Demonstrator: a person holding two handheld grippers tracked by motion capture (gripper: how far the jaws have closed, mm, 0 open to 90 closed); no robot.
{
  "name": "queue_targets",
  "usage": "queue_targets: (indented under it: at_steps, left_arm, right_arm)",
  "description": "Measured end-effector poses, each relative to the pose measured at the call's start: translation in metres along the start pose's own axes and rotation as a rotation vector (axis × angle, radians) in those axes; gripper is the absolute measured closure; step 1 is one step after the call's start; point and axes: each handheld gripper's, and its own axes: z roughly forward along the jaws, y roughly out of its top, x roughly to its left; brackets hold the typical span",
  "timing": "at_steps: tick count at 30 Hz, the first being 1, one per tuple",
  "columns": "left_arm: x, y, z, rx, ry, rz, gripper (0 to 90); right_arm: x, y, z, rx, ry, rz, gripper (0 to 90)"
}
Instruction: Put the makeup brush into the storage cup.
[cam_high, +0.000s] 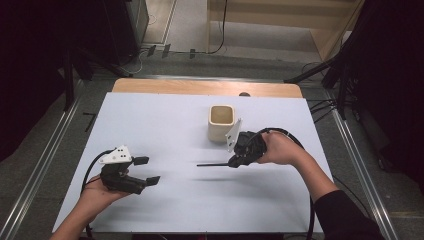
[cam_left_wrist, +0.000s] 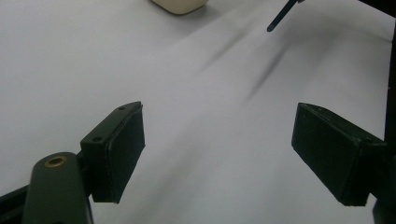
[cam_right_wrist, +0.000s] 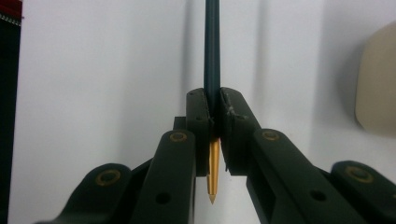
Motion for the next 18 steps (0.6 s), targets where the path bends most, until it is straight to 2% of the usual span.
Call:
queue_targets:
  at_steps: [4,5,8,15,18]
  left_arm:
    - [-0.001,0.001,0.001,0.001,-0.019,-0.01,18.1]
    - [-0.001,0.002,0.002,0.005,-0.028,-0.01,18.2]
    - [-0.001,0.003,0.004,0.011,-0.044,-0.017,18.7]
    - [-0.007,0.008,0.013,0.045,-0.093,-0.01,19.7]
    - [-0.009,0.011,0.016,0.059,-0.113,-0.004,19.7]
  right_arm:
    - [0.007,-0.003,0.0,-0.017,-0.007,0.016,83.9]
    - [0.009,-0.004,0.0,-0.008,0.005,0.022,83.9]
    - [0.014,-0.006,0.001,-0.046,0.012,0.033,83.9]
    - [0.026,-0.013,0.001,-0.069,-0.028,0.06,83.9]
    - [0.031,-0.015,0.0,-0.104,-0.024,0.061,83.9]
